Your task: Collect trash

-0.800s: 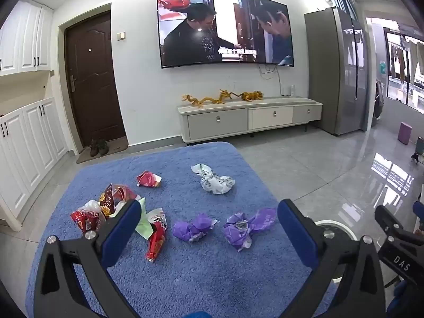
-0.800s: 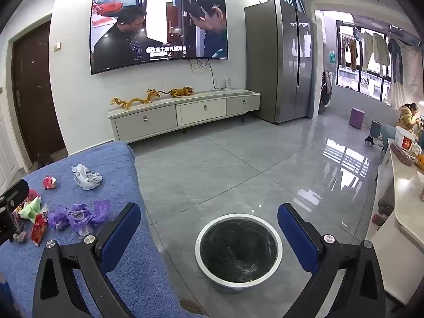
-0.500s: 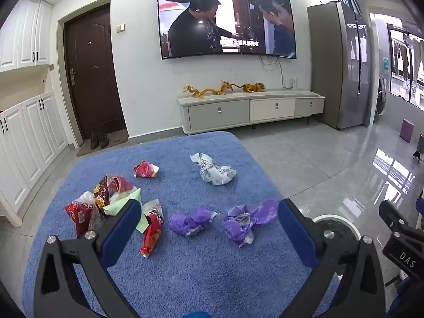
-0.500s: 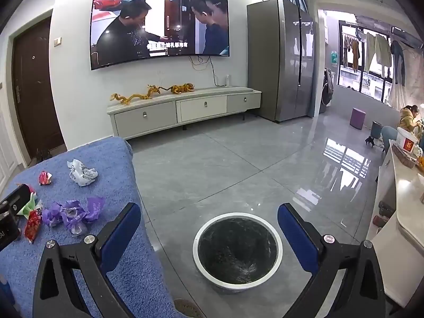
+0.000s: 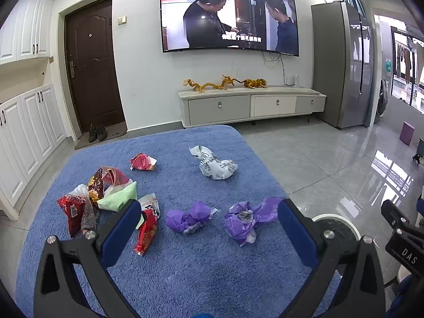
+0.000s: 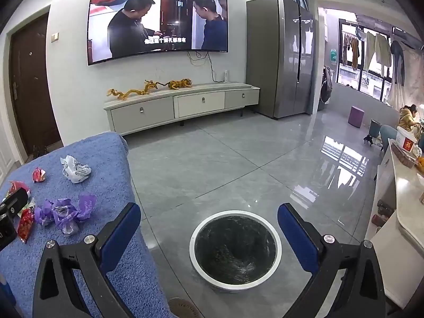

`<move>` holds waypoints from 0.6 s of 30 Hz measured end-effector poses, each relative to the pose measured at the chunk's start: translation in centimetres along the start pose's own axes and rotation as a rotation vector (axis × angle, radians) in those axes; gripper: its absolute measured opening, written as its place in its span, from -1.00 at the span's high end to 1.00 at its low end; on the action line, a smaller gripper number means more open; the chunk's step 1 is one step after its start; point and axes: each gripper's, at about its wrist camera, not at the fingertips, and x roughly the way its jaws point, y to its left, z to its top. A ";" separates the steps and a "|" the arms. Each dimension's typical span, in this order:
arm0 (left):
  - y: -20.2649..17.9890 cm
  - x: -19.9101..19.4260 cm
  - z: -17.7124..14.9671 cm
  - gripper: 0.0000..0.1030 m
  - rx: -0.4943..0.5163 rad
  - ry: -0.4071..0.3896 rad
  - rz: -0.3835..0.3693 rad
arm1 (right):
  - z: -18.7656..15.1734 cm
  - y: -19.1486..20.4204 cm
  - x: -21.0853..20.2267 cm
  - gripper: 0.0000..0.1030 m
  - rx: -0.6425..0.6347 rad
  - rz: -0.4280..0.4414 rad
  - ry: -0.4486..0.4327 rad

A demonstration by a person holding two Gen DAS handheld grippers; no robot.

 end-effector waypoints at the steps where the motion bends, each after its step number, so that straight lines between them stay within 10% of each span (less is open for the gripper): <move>1: 0.0 0.0 0.0 -1.00 0.003 -0.002 -0.001 | 0.0 0.0 0.0 -1.00 -0.001 -0.002 0.000; 18: 0.5 -1.2 0.0 -1.00 0.033 0.001 -0.042 | 0.4 1.1 -1.5 -1.00 -0.039 -0.033 -0.025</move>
